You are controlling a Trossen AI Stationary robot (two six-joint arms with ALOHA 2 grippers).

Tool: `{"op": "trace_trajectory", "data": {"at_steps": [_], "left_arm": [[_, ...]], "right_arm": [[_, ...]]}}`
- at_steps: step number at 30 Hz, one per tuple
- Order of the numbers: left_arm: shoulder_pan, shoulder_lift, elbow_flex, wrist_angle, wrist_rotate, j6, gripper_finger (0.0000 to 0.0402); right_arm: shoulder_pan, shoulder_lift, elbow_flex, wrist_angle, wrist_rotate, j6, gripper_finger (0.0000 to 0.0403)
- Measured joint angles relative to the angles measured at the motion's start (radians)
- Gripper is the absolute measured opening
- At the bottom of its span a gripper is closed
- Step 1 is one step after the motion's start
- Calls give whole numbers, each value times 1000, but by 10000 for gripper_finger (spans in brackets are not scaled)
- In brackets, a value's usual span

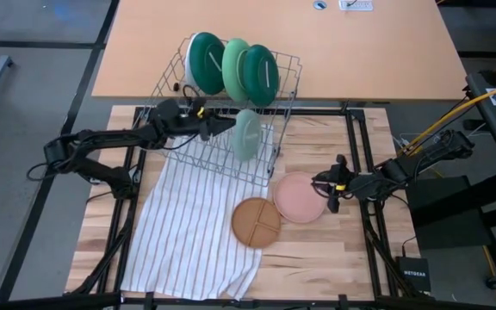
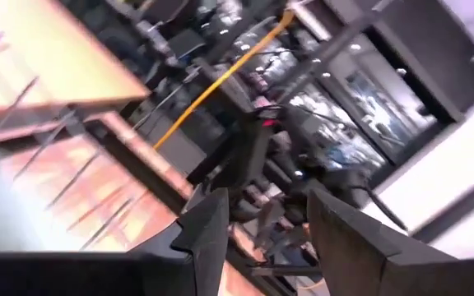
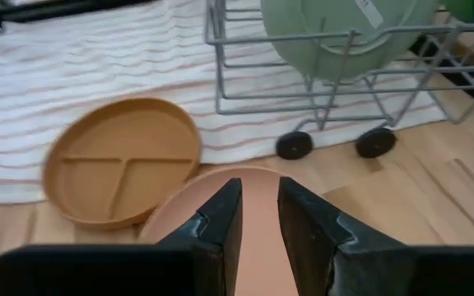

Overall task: Sort dishes
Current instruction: Put the orange plate into the dishwasher rack

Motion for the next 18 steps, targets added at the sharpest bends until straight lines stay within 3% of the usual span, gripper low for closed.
{"op": "trace_trajectory", "data": {"at_steps": [8,13,18], "left_arm": [[-111,-81,0,0,0,74,155],[-304,-74,0,-82,-10,185,155],[-548,-73,0,-257,-135,303,155]], "right_arm": [[0,0,0,58,-16,-3,85],[0,0,0,66,-19,-3,85],[0,0,0,67,-48,-3,85]]}}
